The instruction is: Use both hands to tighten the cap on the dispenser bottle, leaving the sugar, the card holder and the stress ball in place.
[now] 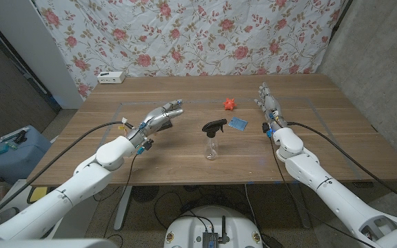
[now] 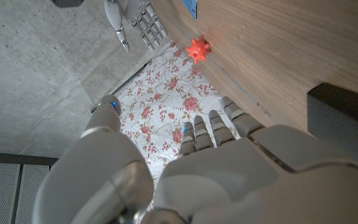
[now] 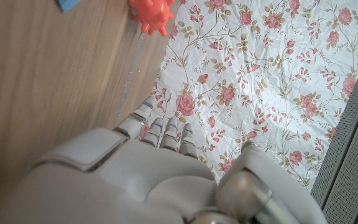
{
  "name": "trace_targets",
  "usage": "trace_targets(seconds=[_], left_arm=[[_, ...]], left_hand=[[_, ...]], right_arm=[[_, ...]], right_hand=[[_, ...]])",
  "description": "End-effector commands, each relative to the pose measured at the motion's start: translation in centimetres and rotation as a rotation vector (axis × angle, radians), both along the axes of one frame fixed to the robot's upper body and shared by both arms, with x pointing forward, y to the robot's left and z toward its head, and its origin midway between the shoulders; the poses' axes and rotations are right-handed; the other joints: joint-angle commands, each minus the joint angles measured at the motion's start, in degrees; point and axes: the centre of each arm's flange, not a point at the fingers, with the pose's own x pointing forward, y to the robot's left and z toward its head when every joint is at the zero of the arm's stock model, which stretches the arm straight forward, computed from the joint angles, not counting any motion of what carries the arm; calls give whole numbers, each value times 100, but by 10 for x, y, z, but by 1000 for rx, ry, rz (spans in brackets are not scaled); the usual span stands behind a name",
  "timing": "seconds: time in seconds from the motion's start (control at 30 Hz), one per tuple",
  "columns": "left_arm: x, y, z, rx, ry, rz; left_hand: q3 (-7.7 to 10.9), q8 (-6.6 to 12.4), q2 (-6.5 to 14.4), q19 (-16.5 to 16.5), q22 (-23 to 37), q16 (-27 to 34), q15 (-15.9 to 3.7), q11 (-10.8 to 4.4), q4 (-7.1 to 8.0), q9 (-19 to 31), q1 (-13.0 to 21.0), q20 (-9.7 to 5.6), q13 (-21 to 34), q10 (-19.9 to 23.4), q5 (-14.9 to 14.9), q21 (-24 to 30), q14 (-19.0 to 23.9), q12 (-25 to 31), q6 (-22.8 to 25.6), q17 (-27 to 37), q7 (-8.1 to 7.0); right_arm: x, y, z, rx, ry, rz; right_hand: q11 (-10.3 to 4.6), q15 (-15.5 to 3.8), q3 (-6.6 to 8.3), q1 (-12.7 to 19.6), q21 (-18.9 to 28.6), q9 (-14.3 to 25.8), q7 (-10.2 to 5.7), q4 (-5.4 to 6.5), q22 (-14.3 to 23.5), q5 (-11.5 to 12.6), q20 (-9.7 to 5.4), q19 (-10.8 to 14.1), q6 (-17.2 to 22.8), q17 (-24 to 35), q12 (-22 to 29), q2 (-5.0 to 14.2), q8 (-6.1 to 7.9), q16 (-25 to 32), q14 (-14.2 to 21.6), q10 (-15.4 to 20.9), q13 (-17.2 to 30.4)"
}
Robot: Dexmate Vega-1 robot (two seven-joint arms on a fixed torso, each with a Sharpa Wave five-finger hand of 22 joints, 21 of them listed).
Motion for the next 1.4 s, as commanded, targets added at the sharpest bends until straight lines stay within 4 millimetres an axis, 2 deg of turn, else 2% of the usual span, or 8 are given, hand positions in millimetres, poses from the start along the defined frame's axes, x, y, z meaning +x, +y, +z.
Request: trace_targets(seconds=[0.03,0.1,0.37,0.57,0.7,1.07,1.4], left_arm=[[-2,-7,-7,56,9,-54],[-3,-6,-7,61,3,-55],[-6,-5,-10,117,-8,-69],[-6,-8,-15,146,-27,-86],[-7,-12,-19,172,-54,-95],[-9,-15,-30,219,-57,-131],[-5,-23,-37,225,-56,-148]], left_hand=[[-8,-10,-48,103,9,7,43,53,-44,13,138,-182,3,8,79,28,-8,-21,-20,10,55],[-39,-2,-86,196,13,17,27,42,-47,14,219,-190,3,25,111,51,18,-13,-13,10,66],[-99,0,-138,214,16,12,99,106,-44,15,358,-135,5,19,174,34,13,-13,-20,10,132],[-150,-10,-170,208,15,8,104,113,-37,16,435,-168,5,5,213,18,0,-17,-50,11,125],[-180,-4,-173,233,15,7,58,78,-30,16,492,-252,5,12,239,20,-3,-13,-39,11,108],[-267,-7,-179,251,15,2,55,74,-9,15,618,-264,3,-33,301,9,-26,-26,-50,10,129],[-322,-11,-183,261,15,5,59,76,3,14,674,-241,1,-32,331,5,-22,-23,-61,9,138]], right_arm=[[-3,1,-2,-3,9,-2],[-4,2,-2,-1,7,-2],[-7,3,-3,5,7,-11],[-11,3,-7,14,13,-24],[-15,4,-10,17,14,-30],[-20,7,-15,15,25,-35],[-19,6,-11,2,34,-31]], right_hand=[[13,-41,-15,43,33,13,-16,-12,25,53,-236,42,16,-6,-3,-3,40,17,3,-2,11],[12,-40,-15,43,32,13,-16,-13,25,54,-235,41,15,-6,-3,-3,39,17,2,-1,11],[23,-27,-13,43,32,13,-18,-16,25,56,-234,37,6,-7,-5,2,35,16,0,1,11],[24,-19,-11,43,32,13,-12,-17,25,57,-232,35,-1,-8,-8,5,33,18,5,-4,11],[28,-16,-10,42,34,13,-12,-18,25,58,-222,39,1,-8,-6,8,34,21,13,3,11],[42,-13,-8,41,35,13,-10,-20,26,61,-201,39,0,-8,-5,12,33,23,19,14,12],[52,-10,-7,39,34,13,-4,-21,27,62,-188,34,-12,-8,-6,15,29,24,23,18,13]])
